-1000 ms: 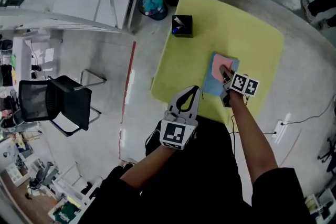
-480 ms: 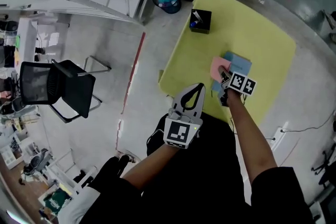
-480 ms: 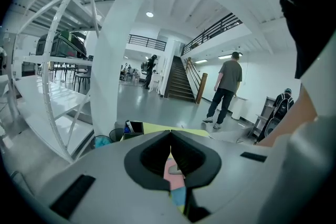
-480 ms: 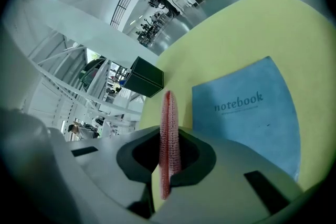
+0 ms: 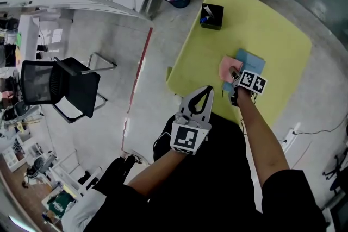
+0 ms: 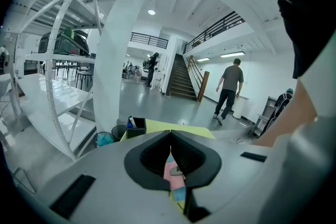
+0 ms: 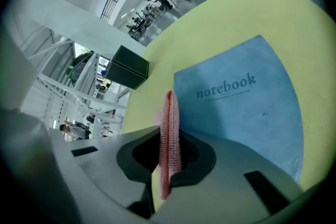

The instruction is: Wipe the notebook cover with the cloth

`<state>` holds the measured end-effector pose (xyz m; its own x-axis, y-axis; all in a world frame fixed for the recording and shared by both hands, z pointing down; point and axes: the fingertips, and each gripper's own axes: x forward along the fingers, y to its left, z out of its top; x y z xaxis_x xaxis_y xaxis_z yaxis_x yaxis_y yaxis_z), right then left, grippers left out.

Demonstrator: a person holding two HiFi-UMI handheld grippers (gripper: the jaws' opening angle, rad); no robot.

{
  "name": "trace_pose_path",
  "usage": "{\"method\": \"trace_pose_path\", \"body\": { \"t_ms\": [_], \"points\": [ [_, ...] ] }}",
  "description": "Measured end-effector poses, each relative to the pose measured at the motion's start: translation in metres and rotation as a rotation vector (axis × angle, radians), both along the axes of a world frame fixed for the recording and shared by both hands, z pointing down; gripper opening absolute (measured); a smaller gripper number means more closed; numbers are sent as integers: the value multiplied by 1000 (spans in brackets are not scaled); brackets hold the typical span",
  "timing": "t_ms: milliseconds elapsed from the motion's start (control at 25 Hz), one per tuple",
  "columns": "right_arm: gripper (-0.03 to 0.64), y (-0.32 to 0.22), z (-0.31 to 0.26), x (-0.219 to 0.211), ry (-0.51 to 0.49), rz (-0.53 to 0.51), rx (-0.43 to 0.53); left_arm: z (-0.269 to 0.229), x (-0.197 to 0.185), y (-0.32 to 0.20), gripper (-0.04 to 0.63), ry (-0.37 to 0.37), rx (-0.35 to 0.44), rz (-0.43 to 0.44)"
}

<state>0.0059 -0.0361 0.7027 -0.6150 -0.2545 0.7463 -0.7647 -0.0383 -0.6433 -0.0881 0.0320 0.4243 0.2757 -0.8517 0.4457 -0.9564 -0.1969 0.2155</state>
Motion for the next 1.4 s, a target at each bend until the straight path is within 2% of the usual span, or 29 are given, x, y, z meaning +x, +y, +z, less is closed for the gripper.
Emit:
{"method": "trace_pose_path", "body": {
  "t_ms": [880,1080,1400],
  "points": [
    [36,4,4,11,12,-7,6,0,5,-2,14,20,2,-2],
    [37,5,4,19,8,-16,-6,6,7,1,14,-5,-20,19],
    [37,6,5,21,9,-7,-11,11,15,3,14,-2,-29,31]
  ]
}}
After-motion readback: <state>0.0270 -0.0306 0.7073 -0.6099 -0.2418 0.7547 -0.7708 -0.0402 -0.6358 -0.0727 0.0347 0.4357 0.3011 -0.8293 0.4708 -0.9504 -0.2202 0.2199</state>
